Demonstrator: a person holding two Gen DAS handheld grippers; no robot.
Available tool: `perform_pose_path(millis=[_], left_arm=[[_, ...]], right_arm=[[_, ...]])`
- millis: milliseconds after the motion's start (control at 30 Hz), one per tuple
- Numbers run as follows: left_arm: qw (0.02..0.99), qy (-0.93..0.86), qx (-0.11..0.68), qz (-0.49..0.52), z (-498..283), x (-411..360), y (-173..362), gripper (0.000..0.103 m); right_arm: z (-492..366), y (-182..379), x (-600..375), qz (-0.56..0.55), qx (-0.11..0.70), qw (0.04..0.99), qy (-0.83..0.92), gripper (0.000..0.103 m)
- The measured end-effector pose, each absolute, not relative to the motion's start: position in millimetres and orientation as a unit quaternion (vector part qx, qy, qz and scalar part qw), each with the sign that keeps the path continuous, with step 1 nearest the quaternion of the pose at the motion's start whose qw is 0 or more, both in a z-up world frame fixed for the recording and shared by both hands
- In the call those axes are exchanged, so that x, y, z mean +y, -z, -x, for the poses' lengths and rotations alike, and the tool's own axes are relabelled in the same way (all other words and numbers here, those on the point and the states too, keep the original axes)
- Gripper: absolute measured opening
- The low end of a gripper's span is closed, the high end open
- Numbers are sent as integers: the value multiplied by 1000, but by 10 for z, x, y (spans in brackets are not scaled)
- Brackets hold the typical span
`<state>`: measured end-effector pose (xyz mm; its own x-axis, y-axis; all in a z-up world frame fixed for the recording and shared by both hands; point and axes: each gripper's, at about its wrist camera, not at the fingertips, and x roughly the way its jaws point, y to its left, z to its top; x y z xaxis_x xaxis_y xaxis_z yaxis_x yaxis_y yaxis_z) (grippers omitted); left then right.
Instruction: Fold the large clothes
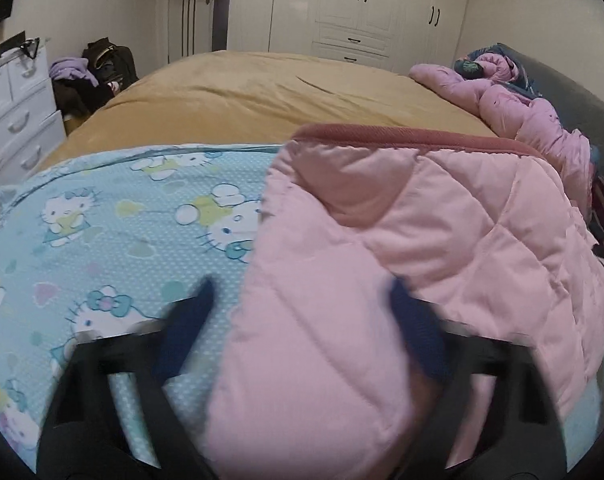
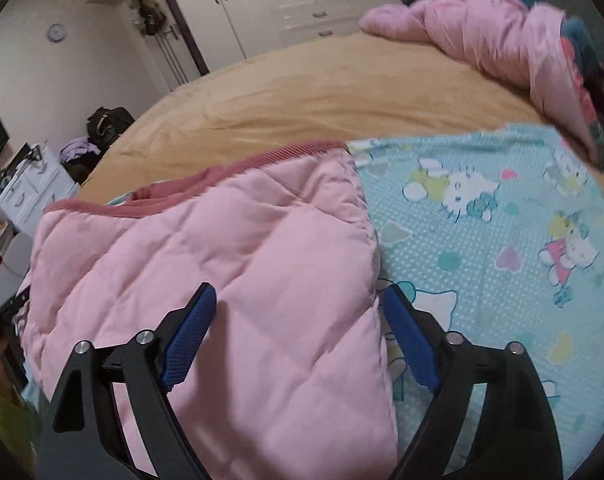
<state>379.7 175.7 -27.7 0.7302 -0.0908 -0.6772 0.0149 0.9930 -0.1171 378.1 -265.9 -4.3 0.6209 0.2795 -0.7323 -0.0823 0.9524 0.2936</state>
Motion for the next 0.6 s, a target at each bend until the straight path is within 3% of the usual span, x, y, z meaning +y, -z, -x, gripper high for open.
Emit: perform_pose_path(millis=[100, 133, 300, 600], left_arm=[[936, 16, 352, 23, -3769, 1635, 241, 24], [938, 16, 345, 15, -3729, 1606, 202, 22], [947, 31, 318, 7, -3528, 1688, -14, 16], [972, 21, 235, 1, -3447, 1659, -569, 16]], right_arm=[[-3781, 106, -2608, -121, 413, 896, -110, 37], [-3743, 72, -2610, -111, 401, 902, -112, 30], [-3478, -175, -2578, -48, 358, 928, -94, 21], [-3344, -924, -2498, -21, 255, 962, -99, 19]])
